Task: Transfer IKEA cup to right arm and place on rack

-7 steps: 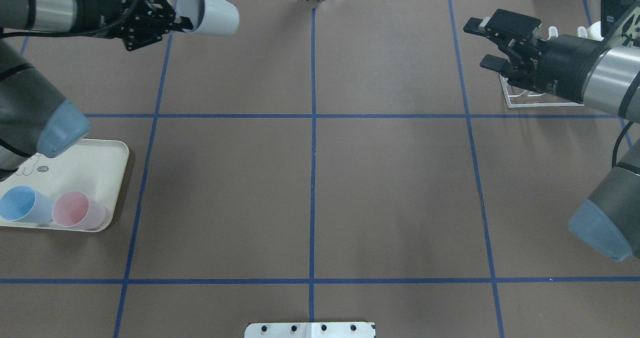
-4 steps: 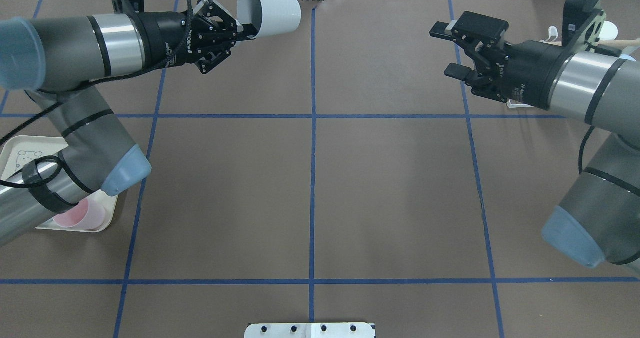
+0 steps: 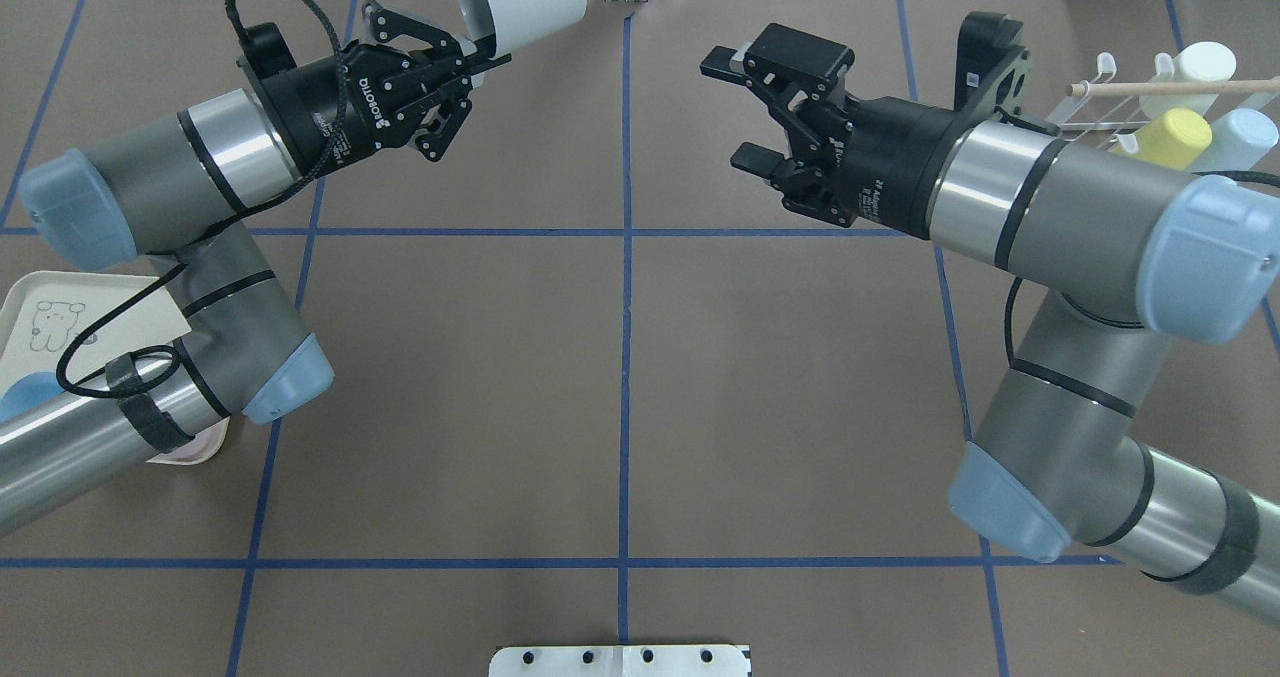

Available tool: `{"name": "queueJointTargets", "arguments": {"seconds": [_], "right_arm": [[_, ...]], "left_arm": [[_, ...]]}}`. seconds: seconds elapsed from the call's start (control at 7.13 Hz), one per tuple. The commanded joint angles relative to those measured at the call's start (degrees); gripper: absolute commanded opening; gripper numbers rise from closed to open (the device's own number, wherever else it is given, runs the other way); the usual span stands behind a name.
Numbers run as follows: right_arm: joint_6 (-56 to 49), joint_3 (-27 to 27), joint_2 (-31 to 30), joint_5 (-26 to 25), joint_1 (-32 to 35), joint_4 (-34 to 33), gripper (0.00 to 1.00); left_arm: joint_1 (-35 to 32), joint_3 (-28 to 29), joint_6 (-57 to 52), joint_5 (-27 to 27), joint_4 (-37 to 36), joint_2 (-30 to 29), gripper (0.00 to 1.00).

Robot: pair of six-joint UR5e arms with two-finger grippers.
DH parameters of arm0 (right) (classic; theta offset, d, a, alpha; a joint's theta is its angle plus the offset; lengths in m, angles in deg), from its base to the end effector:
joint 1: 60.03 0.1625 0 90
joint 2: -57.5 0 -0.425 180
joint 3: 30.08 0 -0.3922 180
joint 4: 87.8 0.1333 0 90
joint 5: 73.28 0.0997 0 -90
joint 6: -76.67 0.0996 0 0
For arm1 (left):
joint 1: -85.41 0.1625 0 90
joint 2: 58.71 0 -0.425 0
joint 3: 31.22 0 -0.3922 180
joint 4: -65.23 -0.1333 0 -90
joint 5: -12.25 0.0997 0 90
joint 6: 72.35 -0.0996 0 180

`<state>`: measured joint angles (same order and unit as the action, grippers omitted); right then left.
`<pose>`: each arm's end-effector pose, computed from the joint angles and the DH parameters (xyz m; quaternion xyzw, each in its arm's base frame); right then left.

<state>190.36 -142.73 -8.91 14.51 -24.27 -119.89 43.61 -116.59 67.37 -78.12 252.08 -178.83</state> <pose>-0.3365 -0.4114 0.1477 0.0947 -0.7831 0.3179 0.5261 0.3575 -0.4976 0.2238 -0.0621 0.8739 -0.3435 0.3384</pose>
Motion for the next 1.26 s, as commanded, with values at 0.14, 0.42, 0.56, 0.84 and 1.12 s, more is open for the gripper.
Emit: {"name": "queueJointTargets", "arguments": {"seconds": [0.14,0.42,0.56,0.84,1.12], "right_arm": [[4.08,2.96,5.59,-5.68,-1.65,-0.09,1.00],[4.87,4.01,5.59,-7.19,-1.75,0.00,1.00],[4.79,4.81,5.59,-7.19,-1.75,0.00,1.00],[4.70,4.81,5.59,-7.19,-1.66,0.00,1.00],[4.70,4.90,5.59,-7.28,-1.66,0.00,1.00]], "left_arm": [[1.09,0.29,5.81,2.91,1.67,-1.43,0.00],[2.94,0.29,5.92,4.58,1.41,-3.35,0.00],[4.52,0.38,5.83,6.07,0.89,-4.15,0.00],[4.88,0.55,5.83,6.44,0.79,-4.51,0.00],[5.67,0.82,5.65,6.53,0.71,-4.51,0.00]]}}
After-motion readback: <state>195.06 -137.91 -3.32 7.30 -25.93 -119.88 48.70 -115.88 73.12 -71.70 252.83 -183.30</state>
